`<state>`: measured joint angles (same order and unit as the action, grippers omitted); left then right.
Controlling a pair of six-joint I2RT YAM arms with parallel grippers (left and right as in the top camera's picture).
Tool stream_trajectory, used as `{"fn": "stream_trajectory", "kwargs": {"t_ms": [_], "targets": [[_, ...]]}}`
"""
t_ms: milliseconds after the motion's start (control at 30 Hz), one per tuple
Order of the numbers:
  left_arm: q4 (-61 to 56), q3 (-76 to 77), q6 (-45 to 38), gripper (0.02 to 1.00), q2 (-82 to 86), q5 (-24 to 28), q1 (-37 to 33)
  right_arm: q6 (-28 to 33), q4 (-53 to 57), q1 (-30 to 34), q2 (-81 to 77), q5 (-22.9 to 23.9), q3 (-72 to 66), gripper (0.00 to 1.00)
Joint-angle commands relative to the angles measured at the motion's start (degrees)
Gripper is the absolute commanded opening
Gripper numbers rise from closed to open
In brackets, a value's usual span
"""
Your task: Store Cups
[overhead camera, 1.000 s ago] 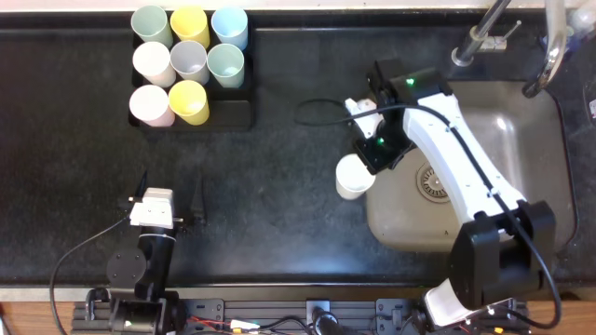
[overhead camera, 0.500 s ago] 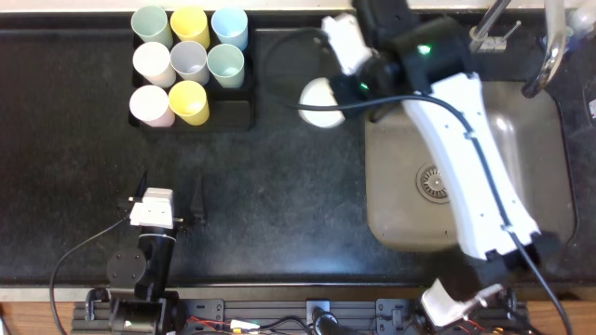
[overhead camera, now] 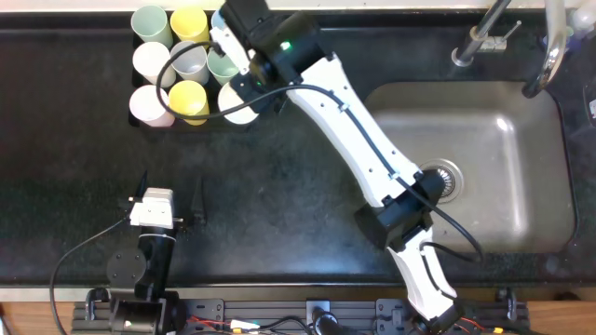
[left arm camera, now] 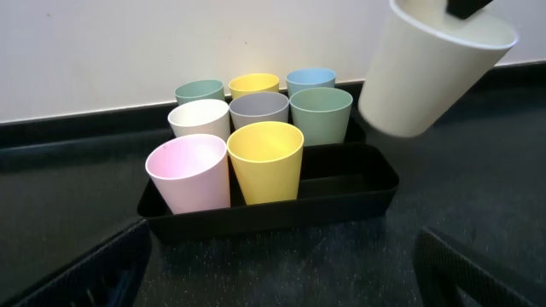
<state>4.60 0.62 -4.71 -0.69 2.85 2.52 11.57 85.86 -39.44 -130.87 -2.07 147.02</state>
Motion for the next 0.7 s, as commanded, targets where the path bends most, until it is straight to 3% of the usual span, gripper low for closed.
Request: {"fn": "stream_trajectory", "kwargs": {"t_ms": [33, 233, 700], "targets": [[0.3, 0.0, -0.9, 0.998, 0.5, 0.7, 0.0, -0.7, -2.1, -1.1, -2.7, 0.7, 2.4, 0.045], [0.3, 0.0, -0.9, 0.998, 0.5, 0.7, 0.0, -1.3, -6.1, -1.0, -5.2, 4.0, 2.4, 0.042], [0.2, 0.0, -0.9, 0.998, 0.5, 0.7, 0.0, -1.3, -6.8, -1.5, -10.1, 3.4, 2.4, 0.042]]}}
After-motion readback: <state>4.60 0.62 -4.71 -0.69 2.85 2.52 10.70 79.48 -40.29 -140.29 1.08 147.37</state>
